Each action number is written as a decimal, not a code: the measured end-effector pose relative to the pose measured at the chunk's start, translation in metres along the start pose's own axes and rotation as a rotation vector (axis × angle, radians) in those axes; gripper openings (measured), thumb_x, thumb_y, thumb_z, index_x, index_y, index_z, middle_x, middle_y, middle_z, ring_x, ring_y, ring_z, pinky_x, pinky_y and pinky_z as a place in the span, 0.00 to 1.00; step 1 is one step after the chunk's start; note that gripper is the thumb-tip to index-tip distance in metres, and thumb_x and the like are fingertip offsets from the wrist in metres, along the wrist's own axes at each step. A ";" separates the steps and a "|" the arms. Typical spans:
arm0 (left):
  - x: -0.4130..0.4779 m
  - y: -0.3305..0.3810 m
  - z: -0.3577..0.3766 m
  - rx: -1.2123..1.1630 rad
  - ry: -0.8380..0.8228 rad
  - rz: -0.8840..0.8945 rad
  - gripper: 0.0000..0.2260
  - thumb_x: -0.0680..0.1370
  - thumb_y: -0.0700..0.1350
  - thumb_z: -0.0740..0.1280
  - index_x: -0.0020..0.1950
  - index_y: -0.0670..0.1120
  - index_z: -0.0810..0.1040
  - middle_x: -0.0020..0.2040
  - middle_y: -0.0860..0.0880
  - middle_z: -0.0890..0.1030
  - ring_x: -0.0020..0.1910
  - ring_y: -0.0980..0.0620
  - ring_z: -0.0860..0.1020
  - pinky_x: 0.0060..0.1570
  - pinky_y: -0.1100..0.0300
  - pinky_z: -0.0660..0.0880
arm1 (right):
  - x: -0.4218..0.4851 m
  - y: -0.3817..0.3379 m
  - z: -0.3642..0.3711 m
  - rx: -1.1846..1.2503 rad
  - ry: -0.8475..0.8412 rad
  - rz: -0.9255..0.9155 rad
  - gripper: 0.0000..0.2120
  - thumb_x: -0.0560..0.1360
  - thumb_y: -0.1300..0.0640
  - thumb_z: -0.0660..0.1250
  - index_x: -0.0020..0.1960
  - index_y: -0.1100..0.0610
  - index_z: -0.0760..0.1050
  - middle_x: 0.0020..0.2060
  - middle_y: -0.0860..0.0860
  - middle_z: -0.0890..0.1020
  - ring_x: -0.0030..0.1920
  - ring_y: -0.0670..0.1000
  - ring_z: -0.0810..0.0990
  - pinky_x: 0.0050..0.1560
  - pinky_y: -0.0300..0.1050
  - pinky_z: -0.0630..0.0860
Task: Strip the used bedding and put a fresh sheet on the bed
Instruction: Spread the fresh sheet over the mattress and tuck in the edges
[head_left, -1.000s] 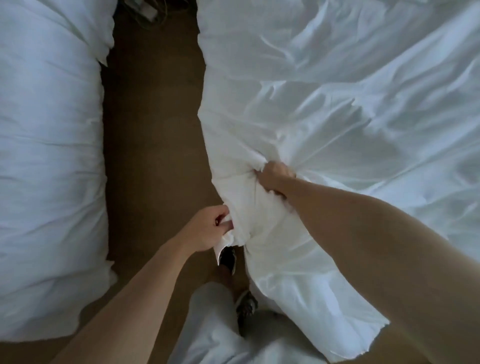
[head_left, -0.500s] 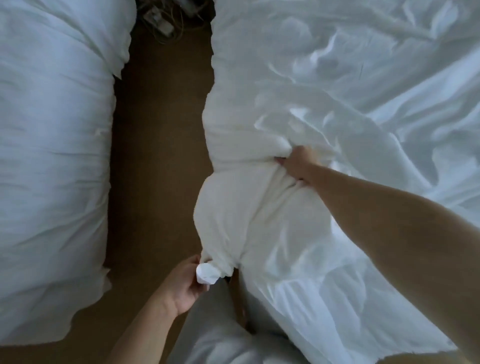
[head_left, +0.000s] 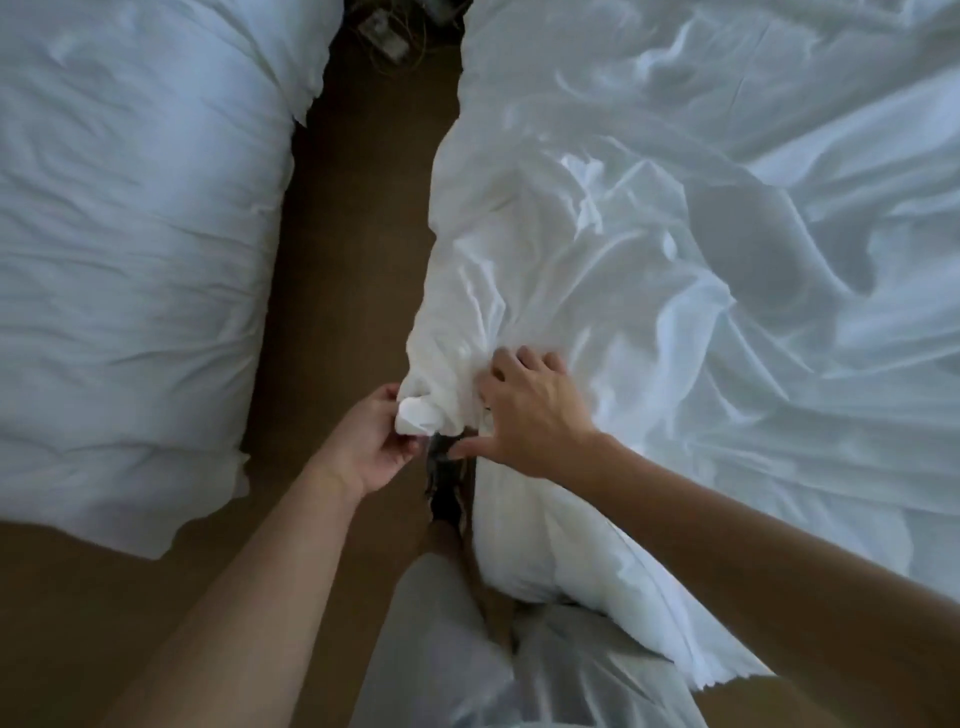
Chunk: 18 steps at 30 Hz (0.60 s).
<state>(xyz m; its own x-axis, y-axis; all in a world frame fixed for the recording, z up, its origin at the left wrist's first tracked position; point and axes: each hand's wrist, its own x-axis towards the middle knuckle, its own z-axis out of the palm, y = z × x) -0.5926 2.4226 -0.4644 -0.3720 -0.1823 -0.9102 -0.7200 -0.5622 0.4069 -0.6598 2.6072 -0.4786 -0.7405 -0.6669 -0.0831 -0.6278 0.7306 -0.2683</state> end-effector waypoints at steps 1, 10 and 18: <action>0.001 0.004 -0.001 0.083 -0.016 0.035 0.09 0.81 0.34 0.60 0.54 0.44 0.78 0.42 0.42 0.83 0.31 0.51 0.79 0.24 0.63 0.71 | -0.014 0.000 0.008 -0.007 -0.107 0.019 0.27 0.73 0.31 0.64 0.57 0.52 0.75 0.53 0.51 0.79 0.52 0.56 0.79 0.52 0.54 0.75; 0.003 0.023 -0.010 0.257 -0.006 0.153 0.12 0.76 0.33 0.61 0.54 0.45 0.77 0.51 0.40 0.81 0.36 0.48 0.79 0.23 0.60 0.71 | -0.066 -0.013 0.028 -0.038 -0.108 0.122 0.27 0.81 0.36 0.52 0.33 0.51 0.71 0.21 0.44 0.64 0.21 0.49 0.71 0.23 0.41 0.68; 0.009 0.073 -0.040 0.332 -0.112 0.226 0.15 0.78 0.35 0.66 0.63 0.48 0.76 0.57 0.41 0.82 0.47 0.46 0.81 0.27 0.60 0.75 | -0.181 -0.051 0.054 0.029 -0.457 0.322 0.08 0.82 0.53 0.59 0.47 0.49 0.75 0.37 0.48 0.79 0.39 0.55 0.83 0.37 0.47 0.77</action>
<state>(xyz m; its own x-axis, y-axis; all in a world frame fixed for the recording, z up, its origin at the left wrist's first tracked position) -0.6253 2.3479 -0.4455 -0.5909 -0.1721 -0.7882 -0.7558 -0.2235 0.6154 -0.4809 2.6830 -0.5013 -0.7105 -0.4114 -0.5710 -0.3757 0.9078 -0.1866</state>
